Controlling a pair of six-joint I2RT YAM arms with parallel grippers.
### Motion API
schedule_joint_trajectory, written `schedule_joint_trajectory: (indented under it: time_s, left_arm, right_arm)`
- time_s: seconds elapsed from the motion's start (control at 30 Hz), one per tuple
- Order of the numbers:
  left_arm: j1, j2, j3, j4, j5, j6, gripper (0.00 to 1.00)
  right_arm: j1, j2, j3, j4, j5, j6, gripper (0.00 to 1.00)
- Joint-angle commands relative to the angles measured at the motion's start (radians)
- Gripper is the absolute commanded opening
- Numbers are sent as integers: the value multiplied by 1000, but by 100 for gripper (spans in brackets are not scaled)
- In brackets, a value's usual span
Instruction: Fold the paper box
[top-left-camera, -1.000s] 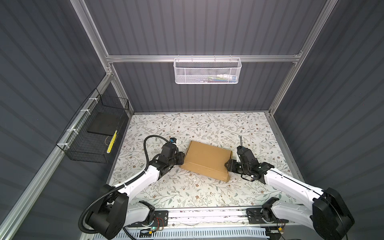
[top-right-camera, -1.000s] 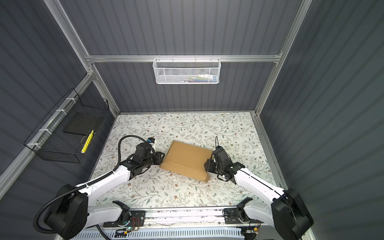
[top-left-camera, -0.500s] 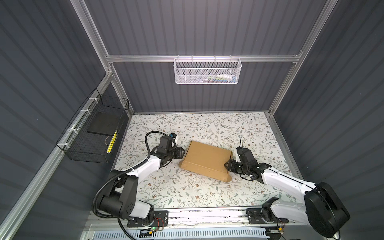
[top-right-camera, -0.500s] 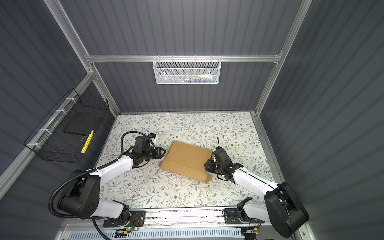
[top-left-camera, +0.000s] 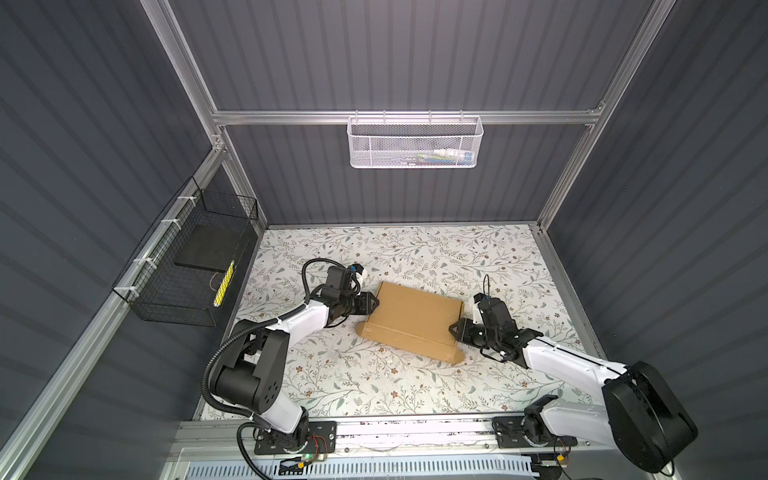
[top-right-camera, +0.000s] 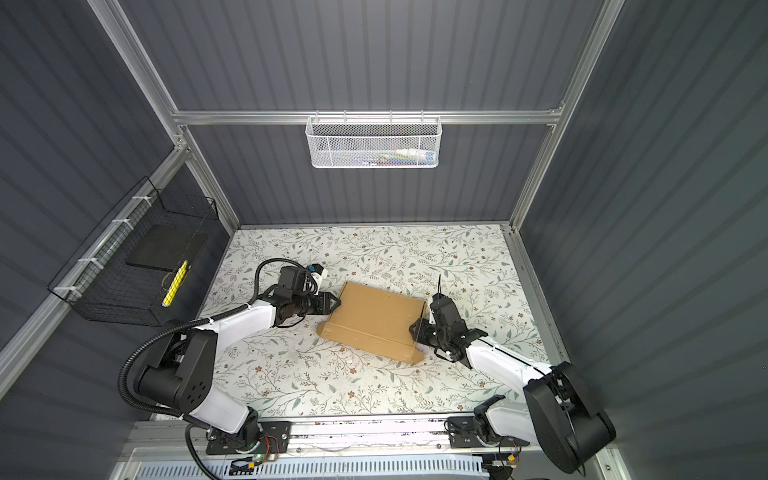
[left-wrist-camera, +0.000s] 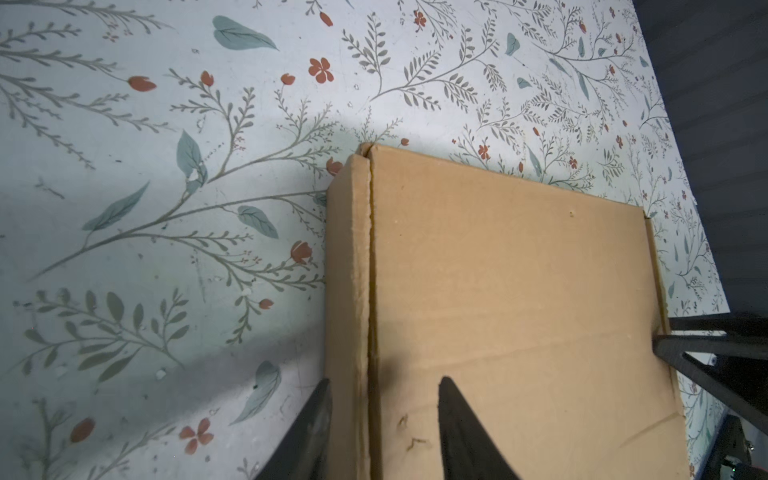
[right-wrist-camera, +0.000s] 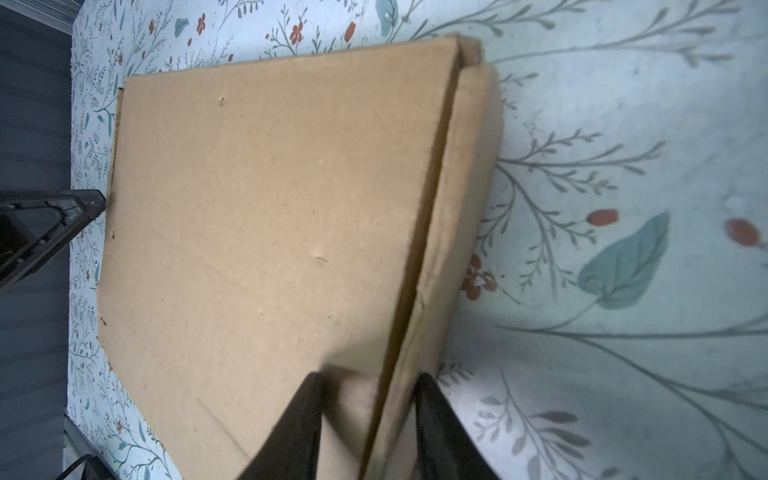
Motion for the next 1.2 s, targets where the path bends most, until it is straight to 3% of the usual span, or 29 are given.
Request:
schedule_joint_trajectory:
  time_s: [0.0,0.3,1.17]
  left_arm:
    - [-1,10,31,-53,-48,47,41]
    - [-1,12,33,-65,-94,66,36]
    - [-2,51,33,-53,-94,75,18]
  right_arm:
    - [-8,10,-23,-18,-1,-15,36]
    - [-20,20,-20,-14,-15,-21,32]
    - [-28,14,-23,-7,-30,-26,29]
